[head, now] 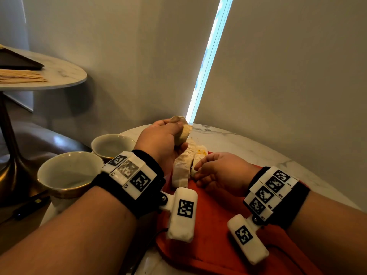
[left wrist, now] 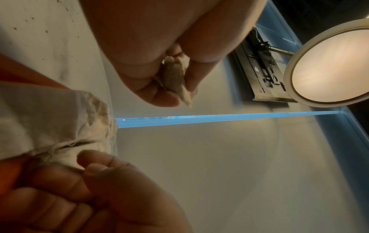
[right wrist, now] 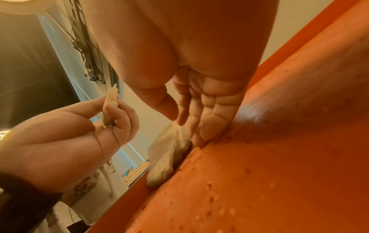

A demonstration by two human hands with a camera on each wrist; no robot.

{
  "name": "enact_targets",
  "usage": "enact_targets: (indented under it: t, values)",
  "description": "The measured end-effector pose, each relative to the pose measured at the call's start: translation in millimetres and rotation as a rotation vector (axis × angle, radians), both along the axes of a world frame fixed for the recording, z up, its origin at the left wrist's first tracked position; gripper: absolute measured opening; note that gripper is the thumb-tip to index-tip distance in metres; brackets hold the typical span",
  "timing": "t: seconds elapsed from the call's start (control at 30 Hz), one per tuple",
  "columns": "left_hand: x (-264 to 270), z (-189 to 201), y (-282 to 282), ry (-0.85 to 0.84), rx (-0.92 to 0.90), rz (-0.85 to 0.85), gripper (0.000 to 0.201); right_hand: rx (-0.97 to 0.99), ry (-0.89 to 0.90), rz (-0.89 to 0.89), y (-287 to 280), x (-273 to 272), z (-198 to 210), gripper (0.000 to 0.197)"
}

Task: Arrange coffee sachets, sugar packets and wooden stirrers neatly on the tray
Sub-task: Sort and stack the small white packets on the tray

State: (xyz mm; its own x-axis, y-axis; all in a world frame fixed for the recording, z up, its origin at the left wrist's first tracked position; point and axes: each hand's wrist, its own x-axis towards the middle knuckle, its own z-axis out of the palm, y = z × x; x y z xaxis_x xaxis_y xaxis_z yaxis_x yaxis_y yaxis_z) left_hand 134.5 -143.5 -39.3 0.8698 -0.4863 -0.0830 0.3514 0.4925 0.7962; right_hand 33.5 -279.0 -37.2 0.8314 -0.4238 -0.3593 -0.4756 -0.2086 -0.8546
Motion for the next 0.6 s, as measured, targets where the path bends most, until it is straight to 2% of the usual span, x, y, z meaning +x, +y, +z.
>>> enact_targets:
  t: [0.1, 0.2, 0.3, 0.37, 0.43, 0.53, 0.6]
  values:
    - [-1, 0, 0, 0.000, 0.002, -0.005, 0.013, 0.053, -0.029, -0.030, 0, -4, 0, 0.012]
    - [0, -1, 0, -0.018, 0.027, -0.006, 0.010, 0.017, -0.167, -0.212, -9, 1, -1, 0.010]
    - [-1, -2, 0, -0.026, 0.043, -0.009, 0.009, 0.039, -0.217, -0.376, -24, 11, 0, 0.034]
    - [-1, -2, -1, -0.027, 0.042, -0.007, 0.010, 0.139, -0.186, -0.382, -30, 14, 1, 0.045]
    - [-1, -2, 0, -0.030, 0.051, -0.003, 0.010, 0.143, -0.192, -0.384, -29, 15, -1, 0.047]
    - [0, -5, 1, -0.043, 0.074, -0.027, 0.013, -0.150, -0.308, -0.320, -16, 11, -2, 0.037]
    - [-3, -5, 2, -0.075, 0.078, -0.080, 0.019, -0.205, -0.457, -0.182, -6, 8, -1, 0.029]
